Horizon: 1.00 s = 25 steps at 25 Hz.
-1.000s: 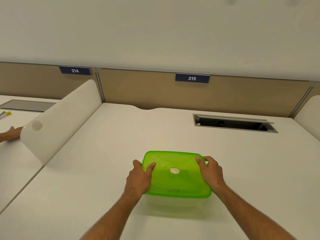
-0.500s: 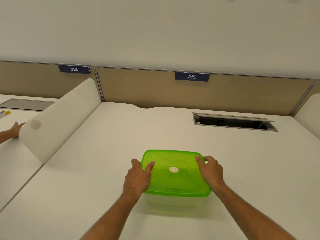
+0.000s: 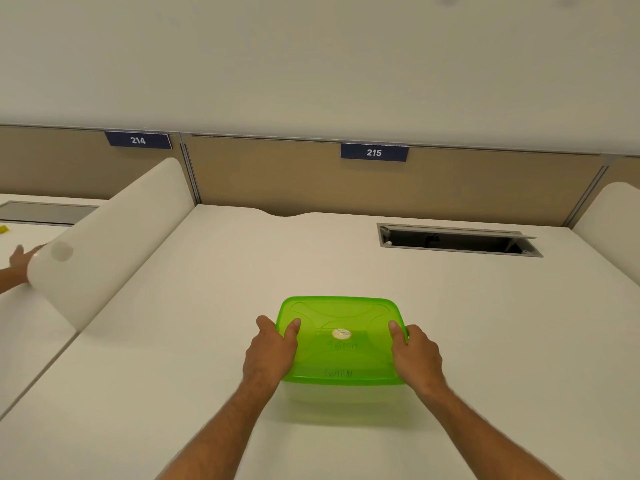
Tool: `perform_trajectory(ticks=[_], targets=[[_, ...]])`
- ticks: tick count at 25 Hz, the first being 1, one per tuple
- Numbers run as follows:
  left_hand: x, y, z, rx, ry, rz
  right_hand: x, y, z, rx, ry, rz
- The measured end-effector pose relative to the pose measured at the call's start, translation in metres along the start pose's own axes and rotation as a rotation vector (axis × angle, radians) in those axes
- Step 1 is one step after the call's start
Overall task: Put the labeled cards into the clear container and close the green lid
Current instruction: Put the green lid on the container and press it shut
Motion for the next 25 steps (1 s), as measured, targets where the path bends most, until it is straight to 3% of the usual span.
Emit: perform_trajectory(ticks=[5,12,17,20,25], targets=[[0.0,0.0,-0.001,-0.008,-0.02,0.011,0.001,0.003,0.002,-0.021,0.018,-0.037],[-0.009,0.004,0.0,-0.135,-0.057,0.011,-0.008,0.005,0.0,0.05,0.003,0.06],[-0.012,-0.005,-0.021,-0.375,-0.415,-0.073,-0.011,0.013,0.033,0.241,0.388,-0.065],[-0.005,-0.022,-0.03,-0.536,-0.545,0.03,-0.005,0.002,0.052,0.403,0.602,0.041],[0.002,-0.032,-0.031,-0.62,-0.646,0.16,0.001,-0.012,0.053,0.534,0.695,0.102]])
Point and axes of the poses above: each hand's wrist, its own x-axis away from the middle knuckle, its own y-axis out of the back of the hand, z = x × y, the point moved 3 cm from there along -x, towards the middle knuckle, and after that the axes turned 8 degrees about x, right-handed, at the moved point
